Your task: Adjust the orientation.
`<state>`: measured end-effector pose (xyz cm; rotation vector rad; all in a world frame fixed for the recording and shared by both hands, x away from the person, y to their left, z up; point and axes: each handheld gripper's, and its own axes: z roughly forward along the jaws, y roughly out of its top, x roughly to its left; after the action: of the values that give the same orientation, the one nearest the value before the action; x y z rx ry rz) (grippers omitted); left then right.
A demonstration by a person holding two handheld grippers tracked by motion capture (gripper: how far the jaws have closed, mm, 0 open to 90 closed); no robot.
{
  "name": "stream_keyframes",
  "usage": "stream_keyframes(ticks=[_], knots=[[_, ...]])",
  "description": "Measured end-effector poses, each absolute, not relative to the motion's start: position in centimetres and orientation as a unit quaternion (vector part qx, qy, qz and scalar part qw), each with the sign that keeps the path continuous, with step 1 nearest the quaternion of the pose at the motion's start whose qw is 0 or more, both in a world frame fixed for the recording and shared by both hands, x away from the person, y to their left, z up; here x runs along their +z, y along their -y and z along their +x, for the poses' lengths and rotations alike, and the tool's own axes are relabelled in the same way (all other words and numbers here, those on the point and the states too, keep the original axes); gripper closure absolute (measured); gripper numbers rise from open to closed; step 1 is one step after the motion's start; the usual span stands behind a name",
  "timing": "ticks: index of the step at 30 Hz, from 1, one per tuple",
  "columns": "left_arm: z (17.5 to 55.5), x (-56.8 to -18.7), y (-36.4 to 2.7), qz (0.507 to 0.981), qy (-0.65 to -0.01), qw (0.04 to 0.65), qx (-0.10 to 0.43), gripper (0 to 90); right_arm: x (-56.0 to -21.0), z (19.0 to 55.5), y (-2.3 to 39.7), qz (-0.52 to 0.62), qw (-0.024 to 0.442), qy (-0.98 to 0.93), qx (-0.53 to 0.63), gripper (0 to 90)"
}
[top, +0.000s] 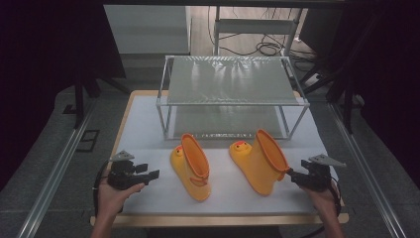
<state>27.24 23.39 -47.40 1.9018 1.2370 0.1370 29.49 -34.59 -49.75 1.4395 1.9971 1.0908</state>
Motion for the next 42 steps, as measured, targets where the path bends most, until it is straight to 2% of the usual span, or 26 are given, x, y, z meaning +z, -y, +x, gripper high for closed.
stream_keyframes(ticks=[3, 10, 11, 15, 21, 25, 31, 36, 42], knots=[[27.3, -47.6, -23.1, 0.761, -0.494, 0.418, 0.053, 38.7, -49.5, 29.3, 35.0, 0.521, 0.223, -0.719, 0.403, 29.4], [27.1, -47.7, -22.1, 0.767, -0.487, 0.416, 0.038, 49.4, -49.7, 29.1, 35.3, 0.523, 0.215, -0.715, 0.412, 33.8], [27.0, -47.7, -22.0, 0.766, -0.487, 0.417, 0.037, 55.7, -49.8, 29.1, 35.2, 0.522, 0.217, -0.713, 0.414, 34.1], [26.7, -47.7, -21.7, 0.763, -0.491, 0.419, 0.041, 71.5, -50.0, 29.1, 35.0, 0.520, 0.217, -0.717, 0.411, 34.9], [25.8, -47.3, -21.2, 0.757, -0.494, 0.424, 0.059, 88.6, -50.2, 29.0, 34.3, 0.524, 0.223, -0.711, 0.412, 35.5], [24.9, -47.1, -20.5, 0.753, -0.492, 0.432, 0.069, 89.9, -50.4, 29.0, 34.3, 0.523, 0.219, -0.713, 0.413, 35.5], [23.3, -47.4, -17.6, 0.777, -0.465, 0.418, 0.079, 89.9, -50.5, 29.1, 34.2, 0.524, 0.214, -0.715, 0.411, 36.0], [21.5, -48.0, -13.8, 0.806, -0.424, 0.404, 0.084, 90.0, -50.7, 29.2, 34.5, 0.526, 0.212, -0.712, 0.413, 36.0], [20.1, -48.3, -10.1, 0.814, -0.398, 0.415, 0.086, 90.0, -50.9, 29.2, 34.6, 0.531, 0.212, -0.710, 0.410, 36.0]])
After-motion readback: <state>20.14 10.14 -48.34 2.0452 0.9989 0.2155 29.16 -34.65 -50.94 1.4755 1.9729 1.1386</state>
